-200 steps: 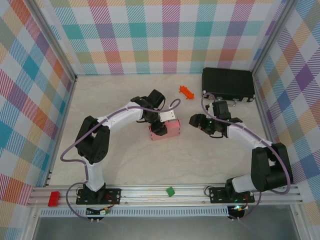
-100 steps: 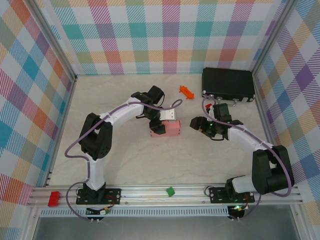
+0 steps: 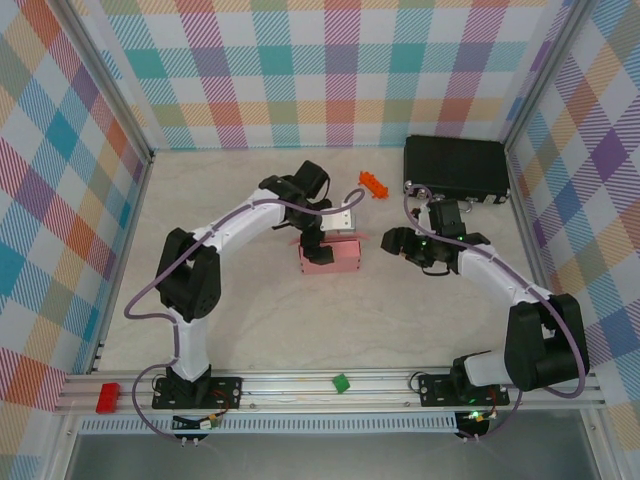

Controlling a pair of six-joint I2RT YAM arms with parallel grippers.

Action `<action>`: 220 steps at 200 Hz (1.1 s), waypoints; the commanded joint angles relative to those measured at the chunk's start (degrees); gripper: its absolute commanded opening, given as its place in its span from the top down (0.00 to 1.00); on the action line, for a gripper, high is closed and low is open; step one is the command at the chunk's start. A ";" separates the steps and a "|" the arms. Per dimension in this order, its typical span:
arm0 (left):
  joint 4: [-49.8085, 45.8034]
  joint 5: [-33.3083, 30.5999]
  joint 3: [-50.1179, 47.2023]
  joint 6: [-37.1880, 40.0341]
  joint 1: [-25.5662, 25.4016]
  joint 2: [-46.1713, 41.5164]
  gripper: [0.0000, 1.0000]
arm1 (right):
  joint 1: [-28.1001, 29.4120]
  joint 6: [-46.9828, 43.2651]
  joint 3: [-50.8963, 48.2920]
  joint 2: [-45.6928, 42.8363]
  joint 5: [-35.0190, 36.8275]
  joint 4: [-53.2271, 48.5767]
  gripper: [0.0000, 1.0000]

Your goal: Fold the paper box

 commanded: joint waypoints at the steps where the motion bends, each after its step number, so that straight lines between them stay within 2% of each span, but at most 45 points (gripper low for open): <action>1: -2.66 0.82 1.56 -3.45 0.16 -5.71 0.00 | -0.35 -4.07 3.46 0.64 0.46 -2.87 0.33; 25: 2.20 -0.05 -1.86 -10.76 0.42 -11.38 0.00 | -0.34 -7.52 6.37 0.91 -0.66 -4.24 0.32; 44: 9.61 -1.64 -7.30 -21.11 1.38 -17.71 0.00 | -0.38 -11.22 9.58 1.46 -2.29 -6.17 0.32; 62: 16.66 -4.87 -12.37 -34.94 3.48 -23.80 0.00 | -0.34 -14.59 13.05 2.58 -3.98 -9.04 0.32; 95: 21.15 -14.31 -22.41 -57.98 5.99 -33.83 0.01 | -0.07 -18.68 16.84 5.04 -9.41 -11.26 0.33; 127: 20.49 -17.83 -30.32 -73.00 6.12 -38.77 0.00 | 1.28 -22.08 20.56 8.15 -11.35 -14.11 0.34; 170: 18.66 -19.60 -33.97 -81.77 6.14 -38.62 0.00 | 3.26 -22.87 23.52 12.00 -9.64 -15.50 0.36; 220: 21.09 -15.89 -33.63 -80.67 6.22 -34.63 0.00 | 5.02 -22.08 23.80 13.58 -9.78 -14.62 0.39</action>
